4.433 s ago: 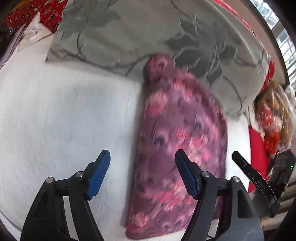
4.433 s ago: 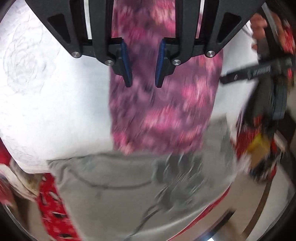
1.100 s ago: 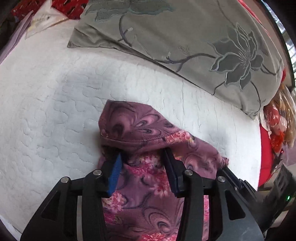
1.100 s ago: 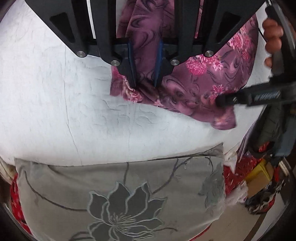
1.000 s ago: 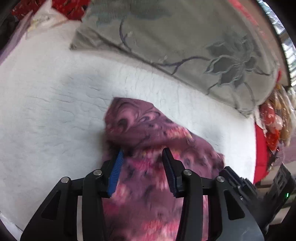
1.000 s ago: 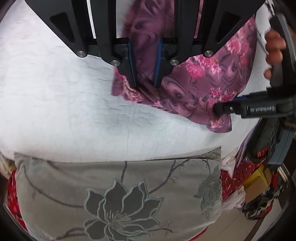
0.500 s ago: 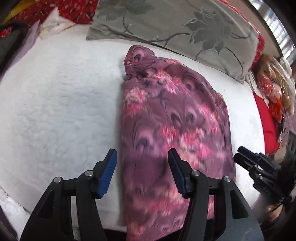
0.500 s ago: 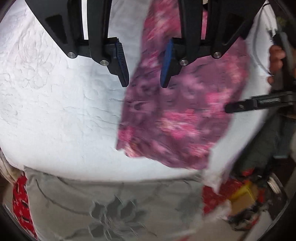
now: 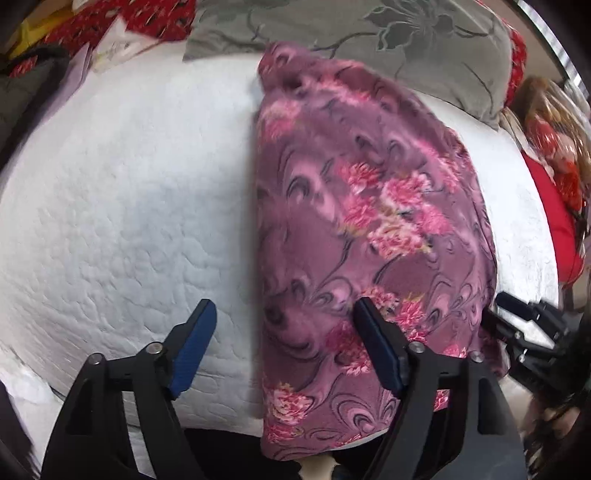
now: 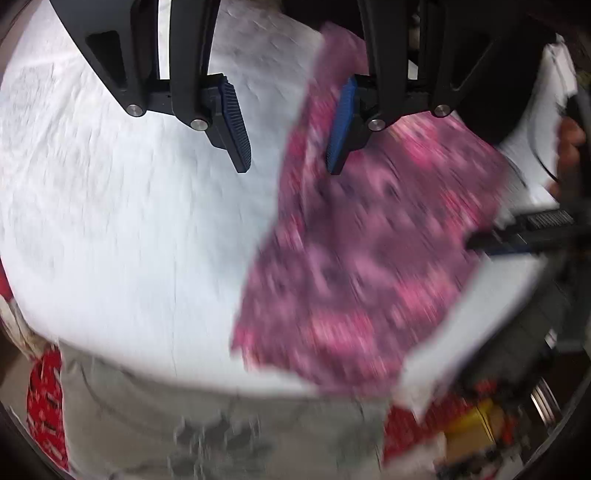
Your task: Fold small clothes
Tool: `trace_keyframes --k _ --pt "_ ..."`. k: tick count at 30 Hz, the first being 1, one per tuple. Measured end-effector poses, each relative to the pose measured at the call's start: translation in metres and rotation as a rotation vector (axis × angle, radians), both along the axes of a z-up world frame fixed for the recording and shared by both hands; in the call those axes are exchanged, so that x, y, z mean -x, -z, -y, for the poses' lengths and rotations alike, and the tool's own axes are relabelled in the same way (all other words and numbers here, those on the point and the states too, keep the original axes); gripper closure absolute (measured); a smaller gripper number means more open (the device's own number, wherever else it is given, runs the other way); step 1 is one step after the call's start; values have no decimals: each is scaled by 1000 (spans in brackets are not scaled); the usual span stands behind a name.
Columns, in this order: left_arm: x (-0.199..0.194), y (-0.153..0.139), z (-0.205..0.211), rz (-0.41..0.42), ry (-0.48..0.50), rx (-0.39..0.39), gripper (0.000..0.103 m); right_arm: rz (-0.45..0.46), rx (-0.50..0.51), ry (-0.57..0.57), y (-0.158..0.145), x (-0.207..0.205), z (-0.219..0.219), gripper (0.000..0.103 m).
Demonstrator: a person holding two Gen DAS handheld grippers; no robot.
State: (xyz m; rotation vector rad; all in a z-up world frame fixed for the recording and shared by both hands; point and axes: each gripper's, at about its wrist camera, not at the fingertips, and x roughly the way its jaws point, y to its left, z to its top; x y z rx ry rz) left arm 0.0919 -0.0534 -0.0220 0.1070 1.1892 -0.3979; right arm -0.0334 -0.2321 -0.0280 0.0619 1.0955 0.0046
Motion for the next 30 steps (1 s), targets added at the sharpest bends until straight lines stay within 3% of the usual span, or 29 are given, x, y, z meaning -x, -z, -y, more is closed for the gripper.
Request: trace_keyframes --k 3,6,16,27,30 --pt "0 3 -4 -12 -15 16 21 29 -37 80 10 11 10 42" --pt "2 4 -4 -15 -6 11 21 29 -73 116 13 13 16 41" --pt "15 13 -6 -31 25 -19 20 31 -52 145 14 15 15 33" --pt "8 13 -7 -48 29 -4 20 13 -42 167 14 15 18 28" --pt "3 3 -11 -51 34 44 20 -9 -39 172 8 8 17 30"
